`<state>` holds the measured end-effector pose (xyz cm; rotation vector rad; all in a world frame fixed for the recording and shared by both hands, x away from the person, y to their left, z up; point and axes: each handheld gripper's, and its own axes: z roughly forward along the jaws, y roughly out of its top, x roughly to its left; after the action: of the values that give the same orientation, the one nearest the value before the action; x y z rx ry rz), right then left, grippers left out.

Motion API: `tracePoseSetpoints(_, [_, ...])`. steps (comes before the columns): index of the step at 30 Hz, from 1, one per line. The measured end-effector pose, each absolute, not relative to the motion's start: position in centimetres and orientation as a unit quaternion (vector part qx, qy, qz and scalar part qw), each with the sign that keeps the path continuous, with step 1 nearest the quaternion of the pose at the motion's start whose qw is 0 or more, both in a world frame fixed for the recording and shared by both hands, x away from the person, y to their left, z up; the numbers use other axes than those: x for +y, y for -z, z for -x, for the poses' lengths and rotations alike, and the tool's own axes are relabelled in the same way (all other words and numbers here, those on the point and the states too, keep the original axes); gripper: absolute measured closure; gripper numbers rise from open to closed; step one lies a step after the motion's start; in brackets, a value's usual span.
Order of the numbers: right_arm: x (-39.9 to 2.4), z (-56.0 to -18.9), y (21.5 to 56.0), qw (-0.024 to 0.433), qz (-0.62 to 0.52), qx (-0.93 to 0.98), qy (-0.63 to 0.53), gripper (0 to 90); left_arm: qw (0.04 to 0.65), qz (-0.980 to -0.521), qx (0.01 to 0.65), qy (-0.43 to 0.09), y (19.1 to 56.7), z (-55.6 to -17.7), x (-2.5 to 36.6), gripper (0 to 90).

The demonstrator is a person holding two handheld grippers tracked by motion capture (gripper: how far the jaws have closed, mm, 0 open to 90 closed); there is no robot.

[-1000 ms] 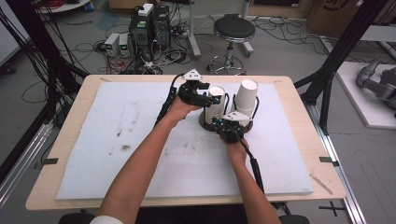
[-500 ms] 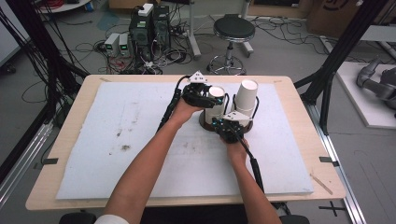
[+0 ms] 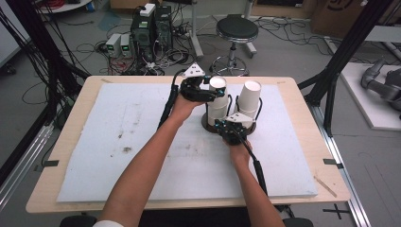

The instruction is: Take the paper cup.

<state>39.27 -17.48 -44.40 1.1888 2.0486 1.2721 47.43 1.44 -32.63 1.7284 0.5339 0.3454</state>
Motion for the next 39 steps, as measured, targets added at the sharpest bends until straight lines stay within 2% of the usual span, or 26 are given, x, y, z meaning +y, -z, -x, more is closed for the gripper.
tracePoseSetpoints(13, [-17.7, -38.4, 43.3, 0.234, -0.407, 0.755, -0.458, 90.0, 0.647, -0.707, 0.228, -0.171, 27.7, -45.3, 3.8, 34.3])
tracePoseSetpoints(21, [-18.5, -37.5, 42.1, 0.235, -0.376, 0.769, -0.461, 86.9, 0.645, -0.711, 0.229, -0.161, 26.9, -43.4, 6.1, 34.5])
tracePoseSetpoints(24, [-19.6, -36.8, 41.4, 0.224, -0.360, 0.772, -0.473, 75.9, 0.636, -0.721, 0.228, -0.156, 27.8, -42.0, 7.7, 34.5])
tracePoseSetpoints(25, [-19.6, -36.8, 41.4, 0.224, -0.360, 0.772, -0.473, 75.9, 0.636, -0.721, 0.228, -0.156, 27.8, -42.0, 7.7, 34.5])
tracePoseSetpoints(27, [-20.3, -36.5, 41.2, 0.213, -0.359, 0.772, -0.480, 62.3, 0.634, -0.722, 0.231, -0.153, 28.3, -41.5, 8.4, 34.5])
tracePoseSetpoints(29, [-20.7, -36.3, 41.0, 0.204, -0.351, 0.774, -0.486, 56.8, 0.633, -0.724, 0.231, -0.150, 29.0, -40.9, 9.3, 34.5])
tracePoseSetpoints(30, [-21.1, -36.0, 40.9, 0.204, -0.337, 0.781, -0.485, 50.1, 0.630, -0.726, 0.230, -0.150, 29.3, -40.6, 9.6, 34.5])
tracePoseSetpoints(33, [-21.6, -35.6, 40.9, 0.197, -0.323, 0.789, -0.485, 45.4, 0.629, -0.727, 0.230, -0.149, 30.1, -39.7, 10.6, 34.5])
tracePoseSetpoints(34, [-22.0, -35.3, 40.9, 0.197, -0.314, 0.793, -0.483, 38.8, 0.628, -0.728, 0.231, -0.150, 30.5, -39.3, 11.1, 34.5])
tracePoseSetpoints(36, [-22.2, -35.1, 41.0, 0.193, -0.309, 0.796, -0.484, 36.7, 0.621, -0.733, 0.231, -0.153, 31.0, -38.9, 11.5, 34.5])
tracePoseSetpoints(37, [-22.3, -35.0, 41.0, 0.191, -0.304, 0.798, -0.484, 33.9, 0.617, -0.737, 0.231, -0.152, 31.5, -38.7, 11.8, 34.5])
tracePoseSetpoints(38, [-22.6, -34.7, 41.2, 0.192, -0.298, 0.800, -0.484, 27.2, 0.615, -0.739, 0.231, -0.150, 31.8, -38.6, 12.1, 34.5])
tracePoseSetpoints(39, [-22.7, -34.6, 41.2, 0.188, -0.298, 0.801, -0.485, 25.3, 0.614, -0.740, 0.231, -0.149, 32.2, -38.4, 12.2, 34.6])
